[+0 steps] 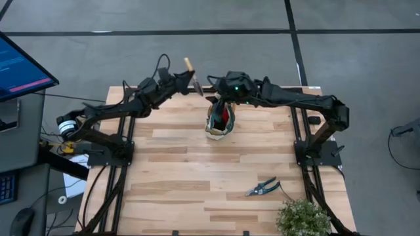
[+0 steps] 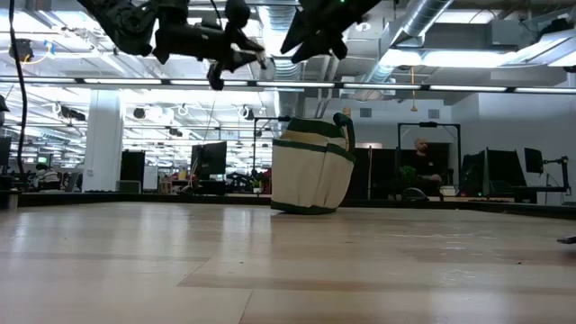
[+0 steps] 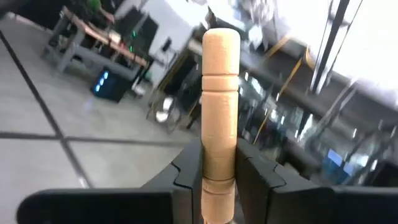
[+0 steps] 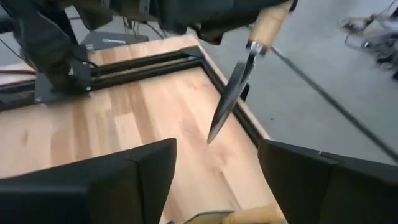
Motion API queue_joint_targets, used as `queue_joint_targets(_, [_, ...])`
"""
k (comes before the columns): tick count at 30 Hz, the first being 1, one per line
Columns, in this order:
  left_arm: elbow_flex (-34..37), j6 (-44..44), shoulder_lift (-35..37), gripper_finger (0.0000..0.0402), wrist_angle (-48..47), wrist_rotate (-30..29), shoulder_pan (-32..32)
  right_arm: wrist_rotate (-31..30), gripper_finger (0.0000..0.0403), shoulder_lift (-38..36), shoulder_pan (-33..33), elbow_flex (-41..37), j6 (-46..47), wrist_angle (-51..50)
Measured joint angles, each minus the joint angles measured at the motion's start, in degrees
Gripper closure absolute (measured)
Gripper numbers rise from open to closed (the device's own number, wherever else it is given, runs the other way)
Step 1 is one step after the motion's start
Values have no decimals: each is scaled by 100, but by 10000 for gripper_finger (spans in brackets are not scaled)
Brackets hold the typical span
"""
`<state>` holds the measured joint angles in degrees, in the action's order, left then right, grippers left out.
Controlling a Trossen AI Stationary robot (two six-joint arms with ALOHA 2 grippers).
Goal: Pick & Place Garden tools in Gardening bag
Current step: Put the brown trowel into the gardening bag
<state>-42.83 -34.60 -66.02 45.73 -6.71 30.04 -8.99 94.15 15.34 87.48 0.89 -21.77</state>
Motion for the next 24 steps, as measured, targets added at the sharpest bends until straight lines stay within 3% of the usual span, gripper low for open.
queue_joint_targets(14, [0,-830,118,336,943,-1097,-132,-162,206,-13,135,20,-239,1302])
queue_joint_targets(24, [-2,-1090,118,335,1304,-1325,-133,-146,206,-13,163,20,-272,1554])
